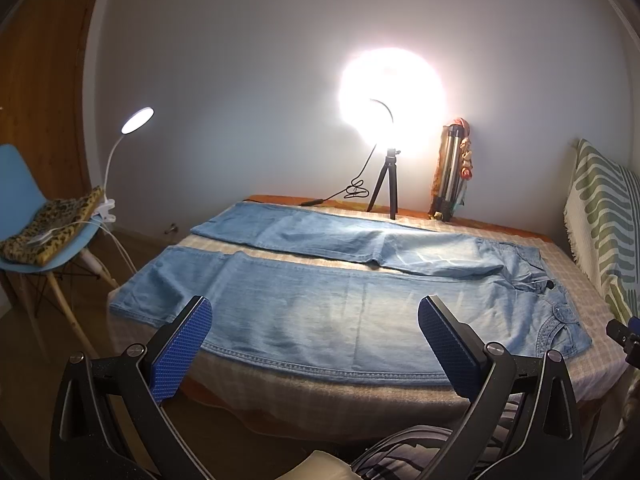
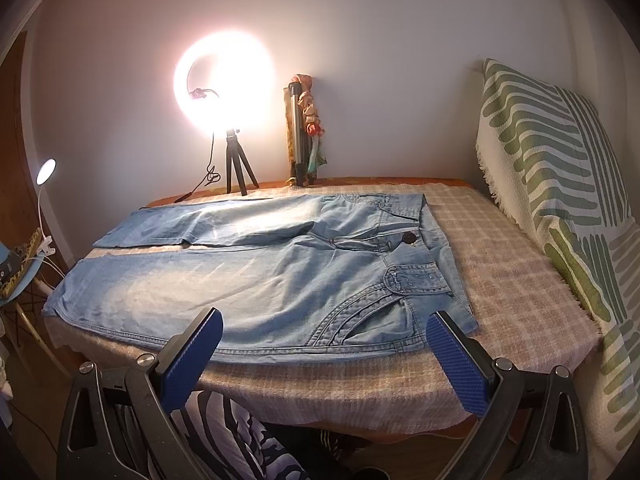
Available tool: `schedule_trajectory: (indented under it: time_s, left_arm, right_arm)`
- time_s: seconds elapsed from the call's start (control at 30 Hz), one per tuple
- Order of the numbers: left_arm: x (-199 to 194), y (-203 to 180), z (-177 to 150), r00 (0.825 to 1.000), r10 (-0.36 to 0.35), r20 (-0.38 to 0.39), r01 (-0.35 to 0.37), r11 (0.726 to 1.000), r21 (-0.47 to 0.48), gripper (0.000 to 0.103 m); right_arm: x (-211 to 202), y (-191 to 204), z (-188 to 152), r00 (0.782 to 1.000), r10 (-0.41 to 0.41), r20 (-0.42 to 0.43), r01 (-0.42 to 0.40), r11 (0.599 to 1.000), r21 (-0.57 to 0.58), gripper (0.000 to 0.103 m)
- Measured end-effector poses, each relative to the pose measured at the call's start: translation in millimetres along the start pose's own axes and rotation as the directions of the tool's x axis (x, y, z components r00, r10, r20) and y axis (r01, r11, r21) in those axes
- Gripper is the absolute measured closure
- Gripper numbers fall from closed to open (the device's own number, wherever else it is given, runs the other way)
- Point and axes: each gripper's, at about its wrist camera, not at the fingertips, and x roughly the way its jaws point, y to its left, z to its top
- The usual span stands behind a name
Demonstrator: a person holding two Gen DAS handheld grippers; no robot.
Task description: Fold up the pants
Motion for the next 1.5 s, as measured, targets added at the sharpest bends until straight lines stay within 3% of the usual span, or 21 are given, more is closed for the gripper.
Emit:
schedule_trajectory:
  time_s: [1.13,1.5]
  left_arm:
    - [2,4,0,1.0,-0.002,-0.008,0.002,1.0,-0.004,0.0]
    - [1,24,-3,0.999,0.04,-0.016,-0.04,0.999,0.003,0.001]
  right_arm:
    - [1,3,0,1.0,0.006,0.004,-0.006,1.0,-0.001,0.0]
    - [-8,-1,9,0.999,0.027,0.031,-0.027,0.999,-0.022,0.0]
